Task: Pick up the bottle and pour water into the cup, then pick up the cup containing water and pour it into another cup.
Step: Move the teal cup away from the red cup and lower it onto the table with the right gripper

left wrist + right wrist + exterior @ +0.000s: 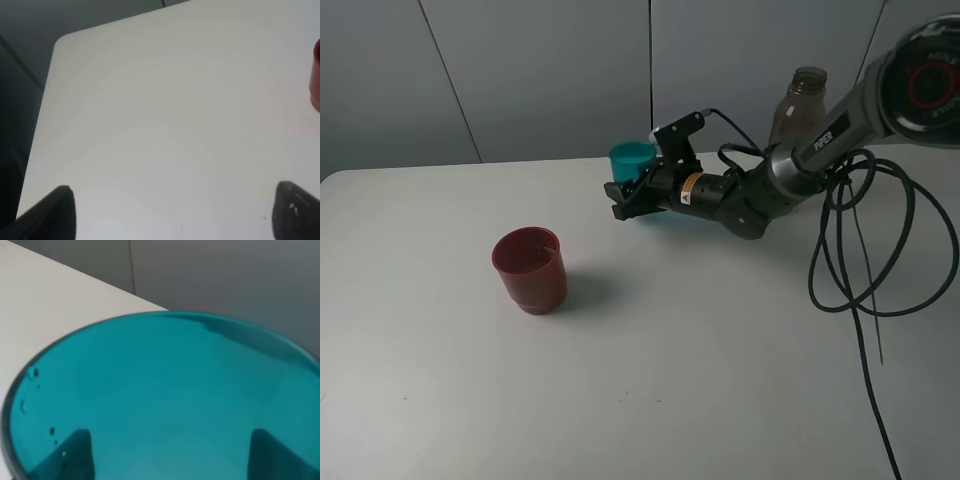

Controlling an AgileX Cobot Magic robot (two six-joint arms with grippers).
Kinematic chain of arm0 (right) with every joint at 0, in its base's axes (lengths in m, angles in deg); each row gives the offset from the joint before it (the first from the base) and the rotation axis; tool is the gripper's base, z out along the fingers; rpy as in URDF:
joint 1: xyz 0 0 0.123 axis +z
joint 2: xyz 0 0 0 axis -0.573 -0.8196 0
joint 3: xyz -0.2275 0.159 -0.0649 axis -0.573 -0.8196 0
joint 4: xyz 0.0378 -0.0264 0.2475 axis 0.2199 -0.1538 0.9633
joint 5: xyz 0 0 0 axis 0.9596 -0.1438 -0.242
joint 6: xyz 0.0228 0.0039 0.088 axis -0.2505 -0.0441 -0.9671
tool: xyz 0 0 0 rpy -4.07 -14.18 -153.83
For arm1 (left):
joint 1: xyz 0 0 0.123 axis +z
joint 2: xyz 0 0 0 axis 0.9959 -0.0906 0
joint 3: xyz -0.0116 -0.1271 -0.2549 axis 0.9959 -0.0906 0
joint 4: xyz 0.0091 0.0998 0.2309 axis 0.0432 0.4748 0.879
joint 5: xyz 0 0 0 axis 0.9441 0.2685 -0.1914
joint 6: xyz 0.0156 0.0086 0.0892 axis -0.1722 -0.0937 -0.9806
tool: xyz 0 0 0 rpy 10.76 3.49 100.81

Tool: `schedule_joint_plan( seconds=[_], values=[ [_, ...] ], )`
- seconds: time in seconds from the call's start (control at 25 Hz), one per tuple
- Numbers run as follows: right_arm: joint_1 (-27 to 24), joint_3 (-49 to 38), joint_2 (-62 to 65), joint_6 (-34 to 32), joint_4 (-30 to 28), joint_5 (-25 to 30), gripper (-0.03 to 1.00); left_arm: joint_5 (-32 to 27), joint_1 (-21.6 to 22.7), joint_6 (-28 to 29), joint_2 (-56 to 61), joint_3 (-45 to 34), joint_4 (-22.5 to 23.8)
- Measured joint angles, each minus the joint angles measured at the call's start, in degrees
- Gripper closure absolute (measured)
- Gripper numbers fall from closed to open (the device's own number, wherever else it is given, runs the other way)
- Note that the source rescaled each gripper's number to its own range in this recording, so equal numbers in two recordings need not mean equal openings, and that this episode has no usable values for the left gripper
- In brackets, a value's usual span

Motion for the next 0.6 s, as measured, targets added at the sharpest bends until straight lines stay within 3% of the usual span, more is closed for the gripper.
schedule_joint_plan(
  seconds=[0.6],
  values=[
    [0.0, 0.0, -1.0, 0.2, 0.1, 0.8, 0.91, 0.0, 0.0, 0.2, 0.0, 0.0, 0.0]
  ],
)
